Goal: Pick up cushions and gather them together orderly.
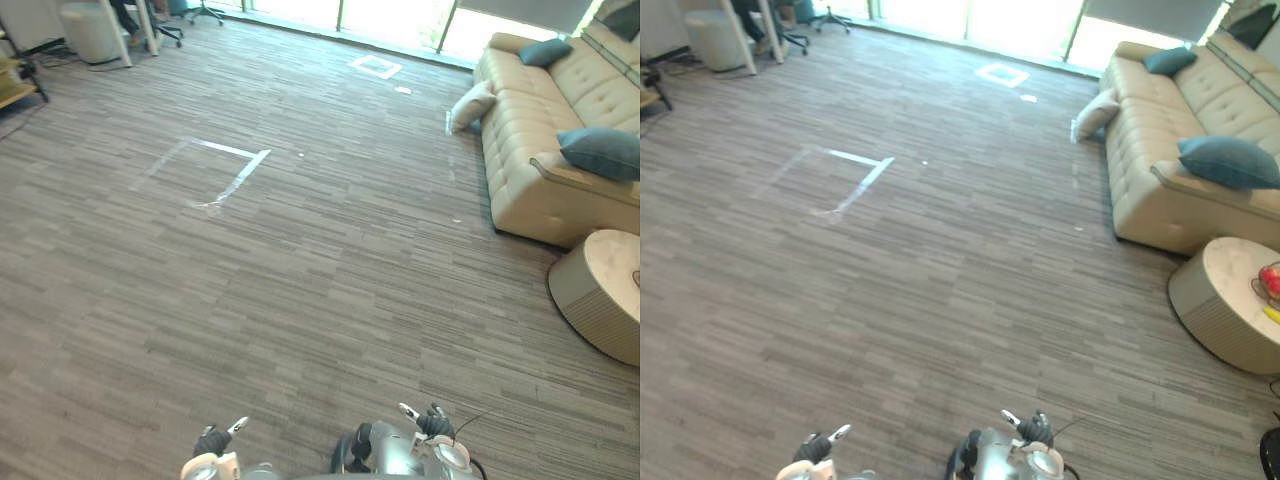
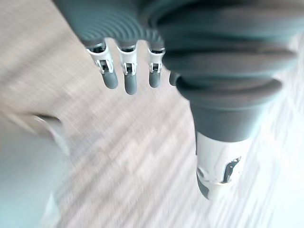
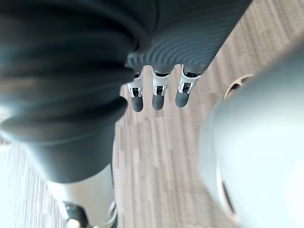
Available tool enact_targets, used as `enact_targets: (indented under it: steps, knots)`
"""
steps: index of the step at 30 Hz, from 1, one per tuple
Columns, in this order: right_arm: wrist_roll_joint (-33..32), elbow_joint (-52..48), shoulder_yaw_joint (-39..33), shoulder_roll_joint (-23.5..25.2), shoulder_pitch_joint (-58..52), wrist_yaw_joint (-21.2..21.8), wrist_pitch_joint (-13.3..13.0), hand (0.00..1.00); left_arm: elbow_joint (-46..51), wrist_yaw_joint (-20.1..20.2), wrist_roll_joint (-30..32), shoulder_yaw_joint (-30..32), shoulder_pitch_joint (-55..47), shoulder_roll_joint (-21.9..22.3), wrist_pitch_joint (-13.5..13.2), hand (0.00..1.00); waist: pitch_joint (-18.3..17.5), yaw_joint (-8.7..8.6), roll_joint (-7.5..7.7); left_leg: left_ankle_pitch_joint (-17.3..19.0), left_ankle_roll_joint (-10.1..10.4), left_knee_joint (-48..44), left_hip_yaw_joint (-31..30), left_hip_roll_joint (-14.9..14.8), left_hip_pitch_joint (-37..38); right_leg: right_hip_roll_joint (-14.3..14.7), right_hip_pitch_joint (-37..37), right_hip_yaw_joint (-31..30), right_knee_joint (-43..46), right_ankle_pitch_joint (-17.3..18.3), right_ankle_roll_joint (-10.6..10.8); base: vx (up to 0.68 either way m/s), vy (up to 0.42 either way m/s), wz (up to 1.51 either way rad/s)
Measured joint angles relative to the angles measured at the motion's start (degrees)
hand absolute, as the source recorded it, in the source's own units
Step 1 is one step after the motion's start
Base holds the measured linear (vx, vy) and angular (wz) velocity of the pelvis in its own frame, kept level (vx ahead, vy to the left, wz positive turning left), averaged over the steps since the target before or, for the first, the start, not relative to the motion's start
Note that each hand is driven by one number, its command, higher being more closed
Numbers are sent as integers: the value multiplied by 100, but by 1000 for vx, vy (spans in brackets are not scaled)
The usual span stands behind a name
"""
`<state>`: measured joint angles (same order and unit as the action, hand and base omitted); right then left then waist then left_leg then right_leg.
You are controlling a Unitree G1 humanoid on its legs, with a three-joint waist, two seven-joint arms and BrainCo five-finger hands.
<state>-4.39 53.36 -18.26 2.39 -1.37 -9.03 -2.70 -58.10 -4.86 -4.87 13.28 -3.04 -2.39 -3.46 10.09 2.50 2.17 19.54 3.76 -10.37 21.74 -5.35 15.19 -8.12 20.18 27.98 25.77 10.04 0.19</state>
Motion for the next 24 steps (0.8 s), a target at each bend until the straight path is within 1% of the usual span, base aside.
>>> enact_targets:
  steps: [1,2,3,4,5,6,7,8,9,10,11,12,13,14,15,16,18,19,20,21,22,23,24]
  knots:
    - [5,-7,-92,-44,13,2,21,0,-1,3,44,-32,51,52,0,0,32,-75,-56,115,198,165,-8,-30,386,128,58,6,-594,-304,-138,767,-39,15]
    - [10,-9,-139,-45,-20,-8,45,0,6,0,83,-25,48,92,-3,0,33,-95,-57,163,281,169,-32,-30,567,149,62,-32,-652,-445,-283,828,-88,25]
    - [32,-12,-134,-97,-90,6,62,0,5,2,143,-8,27,160,-5,0,1,-142,-157,204,356,4,-116,-174,773,238,71,-223,-247,-985,-852,857,-147,16]
    - [102,-7,-142,-181,-101,25,72,0,-21,6,218,23,17,230,-3,0,-63,-177,-328,190,382,-490,-225,-428,679,364,53,-195,69,-762,-880,835,-170,8]
    - [147,-16,-161,-219,-104,30,76,0,-20,8,282,154,36,312,-1,0,-99,-206,-421,47,523,-1430,-373,-725,346,498,-62,-118,201,-464,-903,930,-267,-12]
    - [204,-72,-179,-255,-96,33,79,0,-6,10,335,378,78,413,8,0,-12,-196,-576,-681,219,-3128,-730,-1095,-332,723,-338,-118,184,-178,-954,745,-227,-27]
    - [207,-87,-181,-277,-95,28,84,0,29,10,360,451,52,468,11,0,31,-177,-655,-1266,74,-3793,-897,-1218,-639,851,-478,-177,137,-78,-967,880,-222,-73]
    - [201,-53,-168,-324,-44,5,102,0,79,10,370,558,21,490,5,0,121,-114,-745,-1358,229,-5234,-1128,-1467,-1297,1144,-964,-437,-23,120,-1026,586,-83,-82]
    - [198,2,-146,-312,-17,2,118,0,134,11,359,598,-2,467,7,0,144,-78,-709,-1207,279,-5661,-1155,-1522,-1569,1221,-1242,-552,-134,188,-1037,718,-77,-89]
    - [191,37,-94,-267,-11,1,140,0,231,6,360,601,11,409,0,0,214,-44,-594,-1029,295,-5884,-1126,-1511,-1862,1256,-1660,-717,-357,257,-1022,698,-91,-62]
    - [189,53,-16,-200,-15,1,162,0,347,20,359,587,-1,333,-8,0,240,-17,-449,-852,257,-5787,-1046,-1488,-2282,1271,-2183,-877,-787,264,-1011,792,-120,-58]
    - [183,61,104,-152,-13,3,168,0,454,14,355,589,2,314,-35,0,216,28,-354,-718,167,-5465,-915,-1489,-2731,1269,-2590,-1021,-1178,286,-953,626,-96,-52]
    - [172,63,133,-112,-2,1,169,0,542,14,353,590,0,315,-80,0,218,64,-301,-616,110,-5002,-773,-1453,-3063,1271,-2873,-1130,-1434,314,-880,587,-37,-40]
    - [172,76,160,-107,3,-2,169,0,574,16,353,589,2,309,-103,0,222,75,-287,-580,86,-4617,-723,-1399,-3242,1269,-3035,-1187,-1550,337,-836,589,44,-34]
    - [165,164,212,-106,50,-7,177,0,621,15,342,586,2,323,-130,0,204,107,-315,-565,25,-3720,-651,-1203,-3533,1232,-3305,-1322,-1741,413,-732,728,127,-41]
    - [155,178,289,-90,65,-11,184,0,661,15,326,557,2,347,-129,0,205,150,-320,-722,30,-2613,-656,-891,-3720,1156,-3554,-1483,-1917,497,-631,753,206,-57]
    - [152,280,291,-56,95,-40,169,0,687,5,226,552,-14,399,-143,0,181,264,-346,-1144,98,-1108,-645,-552,-3771,1086,-3862,-1774,-2165,634,-451,631,235,-86]
    - [151,405,336,19,83,-46,167,0,685,14,158,539,-5,359,-186,0,158,384,-288,-1675,-103,-1080,-814,-434,-3814,979,-4043,-2042,-2209,840,-392,527,239,-101]
    - [154,415,345,105,71,-50,183,0,683,15,143,525,-2,344,-199,0,98,413,-241,-1841,-123,-1218,-836,-366,-3825,933,-4076,-2191,-2142,898,-383,865,371,-88]
    - [159,411,453,144,47,-42,185,0,684,12,132,526,3,272,-215,0,30,386,-38,-1778,-302,-1487,-814,-281,-3801,676,-3940,-2313,-1563,909,-389,761,312,-46]
    - [161,412,412,157,17,-51,178,0,681,8,131,503,6,242,-238,0,-12,385,67,-1577,-394,-1616,-772,-217,-3756,566,-3688,-2387,-945,908,-372,892,362,-31]
    - [174,418,314,180,-16,-59,175,0,657,6,126,442,21,148,-237,0,10,389,224,-1226,-433,-1759,-659,-122,-3512,341,-3143,-2423,535,688,-8,432,181,-17]
    - [192,407,285,175,-23,-57,164,0,630,2,123,396,31,99,-237,0,38,373,279,-1079,-440,-1817,-599,-87,-3357,213,-2867,-2442,1314,413,256,654,258,-13]
